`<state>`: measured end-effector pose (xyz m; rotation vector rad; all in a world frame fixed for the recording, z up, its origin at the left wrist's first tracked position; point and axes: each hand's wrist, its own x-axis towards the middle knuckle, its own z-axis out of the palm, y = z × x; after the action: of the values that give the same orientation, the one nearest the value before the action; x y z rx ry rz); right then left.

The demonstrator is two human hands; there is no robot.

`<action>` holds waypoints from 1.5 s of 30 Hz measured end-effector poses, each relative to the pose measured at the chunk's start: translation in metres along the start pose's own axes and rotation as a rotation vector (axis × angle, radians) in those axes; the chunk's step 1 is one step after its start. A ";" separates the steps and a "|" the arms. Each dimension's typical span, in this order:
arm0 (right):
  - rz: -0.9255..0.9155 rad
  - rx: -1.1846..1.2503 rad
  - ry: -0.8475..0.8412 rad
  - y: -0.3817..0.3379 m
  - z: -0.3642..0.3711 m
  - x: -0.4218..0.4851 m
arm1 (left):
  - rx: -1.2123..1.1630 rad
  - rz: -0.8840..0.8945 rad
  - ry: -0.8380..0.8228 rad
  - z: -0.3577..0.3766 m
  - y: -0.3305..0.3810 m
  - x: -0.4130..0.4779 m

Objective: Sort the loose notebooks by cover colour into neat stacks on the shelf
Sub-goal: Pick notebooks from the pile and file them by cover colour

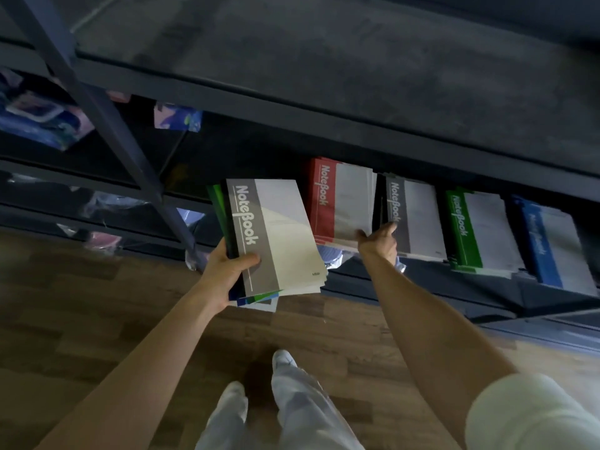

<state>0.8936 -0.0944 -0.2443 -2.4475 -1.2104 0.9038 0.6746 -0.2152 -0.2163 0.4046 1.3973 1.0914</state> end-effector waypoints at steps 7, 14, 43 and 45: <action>-0.045 0.287 -0.396 -0.003 0.008 -0.083 | 0.043 0.069 -0.111 -0.006 0.000 -0.017; -0.279 0.112 -0.197 0.019 -0.014 -0.137 | 0.117 0.123 -0.139 0.012 -0.010 -0.027; -0.122 0.124 -0.123 0.121 -0.140 0.090 | -0.050 0.041 0.052 0.201 -0.056 -0.017; -0.123 0.118 -0.104 0.115 -0.137 0.100 | -0.060 0.041 0.096 0.199 -0.057 -0.017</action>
<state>1.0975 -0.0814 -0.2357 -2.2327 -1.2878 1.0470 0.8804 -0.1856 -0.2110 0.3424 1.4428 1.1962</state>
